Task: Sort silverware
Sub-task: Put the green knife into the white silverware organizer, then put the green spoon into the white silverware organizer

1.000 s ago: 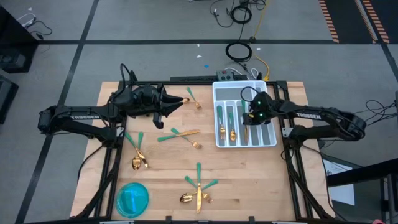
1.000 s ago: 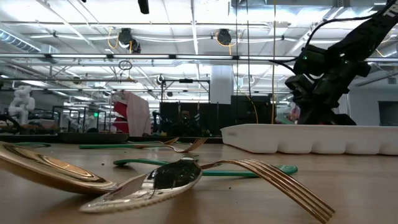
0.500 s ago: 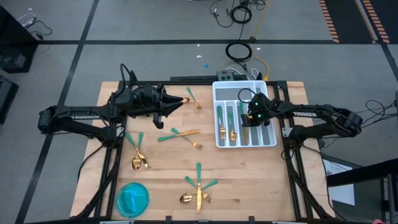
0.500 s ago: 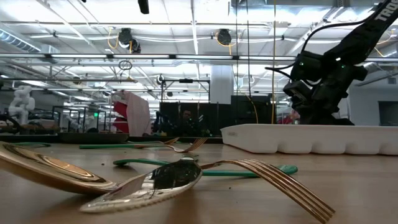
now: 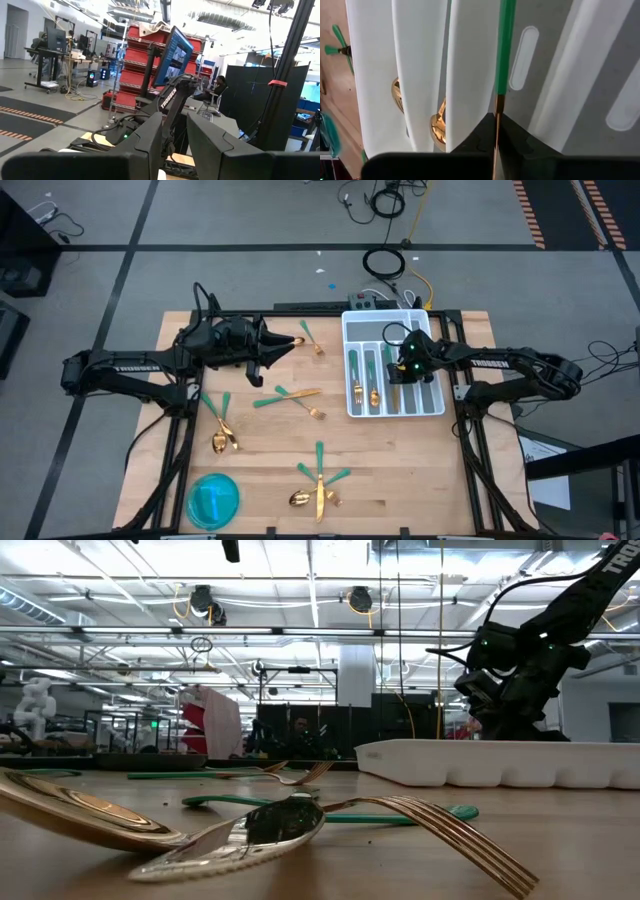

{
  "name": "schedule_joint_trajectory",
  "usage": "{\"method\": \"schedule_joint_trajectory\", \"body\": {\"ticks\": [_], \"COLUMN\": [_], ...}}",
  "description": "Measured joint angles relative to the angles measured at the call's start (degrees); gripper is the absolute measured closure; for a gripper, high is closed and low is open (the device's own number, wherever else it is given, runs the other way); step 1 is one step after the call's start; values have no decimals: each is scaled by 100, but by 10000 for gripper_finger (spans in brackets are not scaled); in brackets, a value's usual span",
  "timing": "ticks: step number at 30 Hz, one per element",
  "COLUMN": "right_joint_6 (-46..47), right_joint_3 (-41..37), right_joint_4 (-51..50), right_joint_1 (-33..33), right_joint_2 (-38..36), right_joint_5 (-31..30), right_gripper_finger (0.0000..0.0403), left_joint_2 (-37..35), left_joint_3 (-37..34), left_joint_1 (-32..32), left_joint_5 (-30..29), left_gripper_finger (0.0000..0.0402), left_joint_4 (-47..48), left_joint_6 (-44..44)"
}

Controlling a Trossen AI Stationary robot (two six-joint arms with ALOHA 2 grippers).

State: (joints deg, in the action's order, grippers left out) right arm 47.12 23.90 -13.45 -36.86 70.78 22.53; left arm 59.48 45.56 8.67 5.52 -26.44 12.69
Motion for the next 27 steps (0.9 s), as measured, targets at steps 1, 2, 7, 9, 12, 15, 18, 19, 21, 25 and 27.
{"method": "schedule_joint_trajectory", "body": {"ticks": [1,2,7,9,12,15,18,19,21,25,27], "right_joint_6": [-19,-54,-108,-92,-15,-82,-307,-437,-784,-1634,-2025], "right_joint_3": [0,0,0,0,-6,75,427,613,1068,2163,2718], "right_joint_4": [0,1,17,41,152,158,-9,-100,-474,-1133,-1384], "right_joint_1": [0,0,0,0,2,0,-20,-18,-4,-9,-9], "right_joint_2": [0,0,-2,-2,-2,-39,-244,-340,-559,-954,-1083], "right_joint_5": [-1,0,33,39,36,-12,-1,49,61,-169,-353], "right_gripper_finger": [388,382,354,342,329,321,318,318,318,316,313], "left_joint_2": [0,0,0,0,0,0,0,0,0,4,4], "left_joint_3": [0,0,0,0,0,0,0,0,0,0,16], "left_joint_1": [0,0,0,0,0,0,0,0,0,45,122], "left_joint_5": [0,0,2,2,2,2,2,0,-102,-479,-781], "left_gripper_finger": [304,304,304,304,304,304,304,304,304,304,304], "left_joint_4": [-2,0,0,0,0,0,0,0,9,66,85], "left_joint_6": [2,2,2,2,4,7,39,47,50,46,46]}}
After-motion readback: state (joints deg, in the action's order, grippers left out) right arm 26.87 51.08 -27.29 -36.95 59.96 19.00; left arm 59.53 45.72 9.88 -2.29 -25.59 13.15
